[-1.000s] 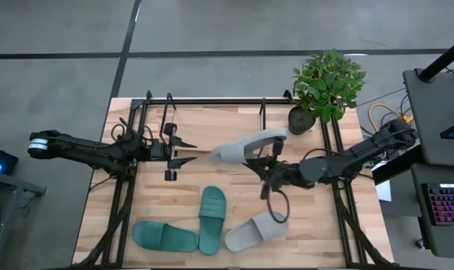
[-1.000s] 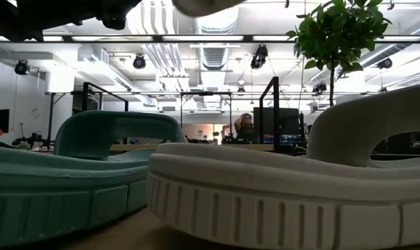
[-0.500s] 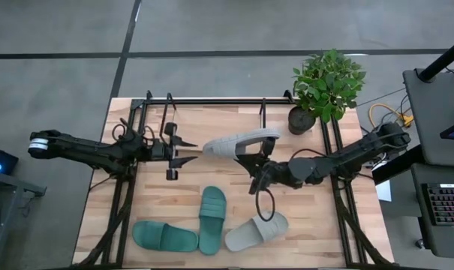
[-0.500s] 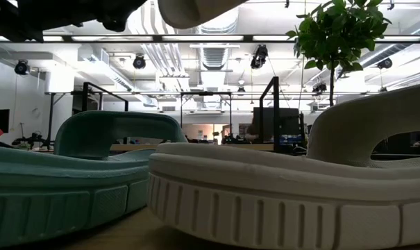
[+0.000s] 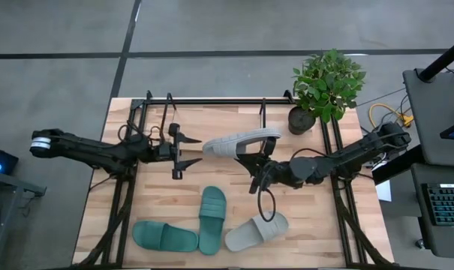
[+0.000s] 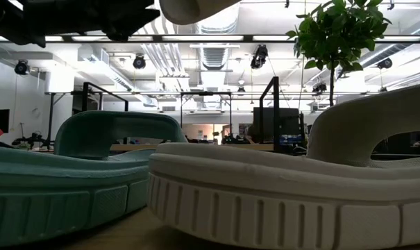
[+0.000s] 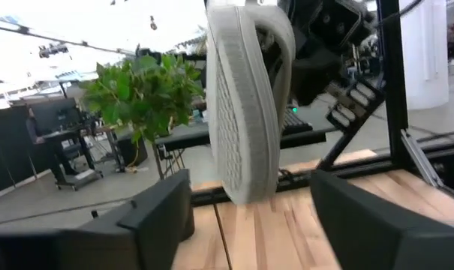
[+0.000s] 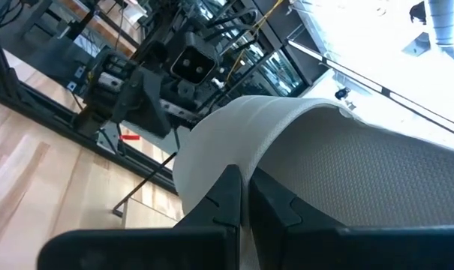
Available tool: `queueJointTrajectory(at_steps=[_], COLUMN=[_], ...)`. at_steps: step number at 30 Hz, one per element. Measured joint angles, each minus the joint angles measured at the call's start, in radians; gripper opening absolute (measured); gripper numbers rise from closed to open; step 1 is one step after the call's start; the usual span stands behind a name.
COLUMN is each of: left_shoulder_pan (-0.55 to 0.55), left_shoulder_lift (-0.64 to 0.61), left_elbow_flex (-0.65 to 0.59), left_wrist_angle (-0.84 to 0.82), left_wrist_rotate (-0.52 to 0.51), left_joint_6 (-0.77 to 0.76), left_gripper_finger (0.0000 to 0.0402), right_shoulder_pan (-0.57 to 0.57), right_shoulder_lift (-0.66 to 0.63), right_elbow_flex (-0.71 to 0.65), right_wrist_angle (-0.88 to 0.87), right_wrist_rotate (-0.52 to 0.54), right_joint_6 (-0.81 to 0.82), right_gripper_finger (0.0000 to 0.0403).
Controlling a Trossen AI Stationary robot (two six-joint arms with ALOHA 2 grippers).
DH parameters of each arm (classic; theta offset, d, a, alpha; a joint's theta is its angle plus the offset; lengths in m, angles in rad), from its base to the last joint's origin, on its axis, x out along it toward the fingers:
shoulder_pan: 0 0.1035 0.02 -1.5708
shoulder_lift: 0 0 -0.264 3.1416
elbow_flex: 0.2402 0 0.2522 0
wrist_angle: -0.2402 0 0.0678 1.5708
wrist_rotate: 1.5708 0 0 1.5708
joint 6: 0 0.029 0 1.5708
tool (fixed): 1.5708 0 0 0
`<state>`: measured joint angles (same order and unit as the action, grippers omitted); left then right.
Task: Pick and place slides into the shelf
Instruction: Put the right grey slide on the shelf
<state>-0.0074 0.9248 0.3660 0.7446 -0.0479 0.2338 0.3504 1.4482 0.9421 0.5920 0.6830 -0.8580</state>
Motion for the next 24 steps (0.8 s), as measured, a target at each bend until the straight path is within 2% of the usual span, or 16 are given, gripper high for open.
queueJointTrajectory(at_steps=[3,6,17,24], left_shoulder_pan=[0.000,0.000,0.000,0.000], left_shoulder_lift=[0.011,0.011,0.031,0.103], left_elbow_flex=[0.000,0.010,0.017,0.067], left_wrist_angle=[0.019,0.046,0.121,0.148], left_wrist_rotate=[0.000,-0.003,-0.003,-0.003], left_joint_6=[0.000,-0.001,-0.047,-0.047], left_gripper_finger=[0.0301,0.0313,0.0315,0.0315], right_shoulder_pan=[0.000,0.000,-0.013,-0.041], right_shoulder_lift=[0.000,0.000,-0.001,-0.001], right_elbow_flex=[0.000,0.000,0.000,0.000], right_wrist_angle=[0.003,0.015,0.048,0.070], right_wrist_rotate=[0.000,0.000,-0.015,-0.103], right_joint_6=[-0.007,-0.007,-0.010,-0.003], right_gripper_finger=[0.0009,0.0009,0.0009,0.0009])
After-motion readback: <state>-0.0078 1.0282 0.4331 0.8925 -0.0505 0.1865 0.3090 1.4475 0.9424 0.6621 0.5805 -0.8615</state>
